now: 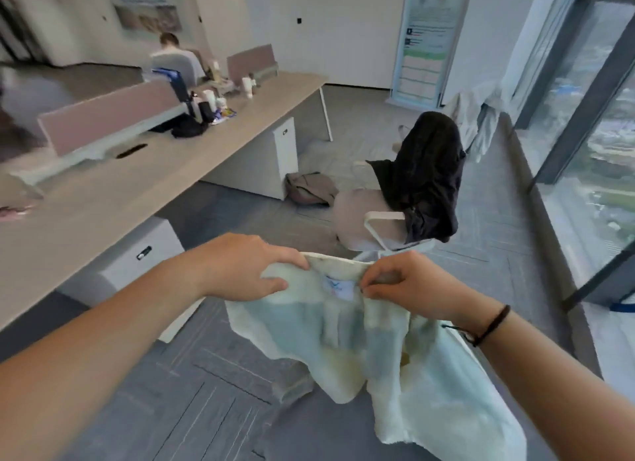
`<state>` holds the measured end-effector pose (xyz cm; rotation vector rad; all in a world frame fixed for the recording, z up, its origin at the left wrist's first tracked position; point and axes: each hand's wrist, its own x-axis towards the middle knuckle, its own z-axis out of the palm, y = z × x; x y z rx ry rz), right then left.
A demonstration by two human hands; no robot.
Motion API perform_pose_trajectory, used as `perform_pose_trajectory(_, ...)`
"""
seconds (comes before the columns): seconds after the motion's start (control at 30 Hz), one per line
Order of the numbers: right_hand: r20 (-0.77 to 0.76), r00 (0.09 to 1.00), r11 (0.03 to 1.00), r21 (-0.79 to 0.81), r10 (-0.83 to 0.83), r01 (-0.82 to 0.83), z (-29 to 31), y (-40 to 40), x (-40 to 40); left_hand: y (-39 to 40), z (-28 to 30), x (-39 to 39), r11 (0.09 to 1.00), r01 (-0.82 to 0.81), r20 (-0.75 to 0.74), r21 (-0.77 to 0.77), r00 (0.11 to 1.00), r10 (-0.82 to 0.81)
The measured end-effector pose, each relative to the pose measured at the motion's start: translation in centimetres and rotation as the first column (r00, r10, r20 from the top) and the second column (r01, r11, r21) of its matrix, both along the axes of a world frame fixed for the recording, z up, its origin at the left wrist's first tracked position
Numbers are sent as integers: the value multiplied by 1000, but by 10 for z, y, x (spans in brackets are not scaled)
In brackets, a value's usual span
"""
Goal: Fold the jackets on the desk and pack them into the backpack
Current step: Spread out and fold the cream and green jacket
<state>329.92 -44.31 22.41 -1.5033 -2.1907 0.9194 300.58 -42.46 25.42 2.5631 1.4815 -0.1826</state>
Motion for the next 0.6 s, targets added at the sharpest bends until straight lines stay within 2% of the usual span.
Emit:
perform_pose_trajectory(0.1,-50,992,993,12,116,-116,-6,-14,-27,-55,3,-27,993,-107,-48,59,993,110)
perform_pose_trajectory(0.23,-95,972,966,168,215,-197,-10,-32,-76,-129,6,-67,946,-303,-16,118,951,307)
perform_pose_trajectory(0.43,-161,888,877,311,430,-368,-13,-85,-164,-238,4,-130,810,-565,117,158,825,553)
perform_pose_trajectory(0.53,-153,847,819,389,510,-422,-9,-112,-203,-277,1,-160,747,-634,167,199,773,612)
perform_pose_trajectory(0.6,-194,818,815,360,542,-454,-4,-126,-234,-303,-3,-186,694,-684,219,226,729,648)
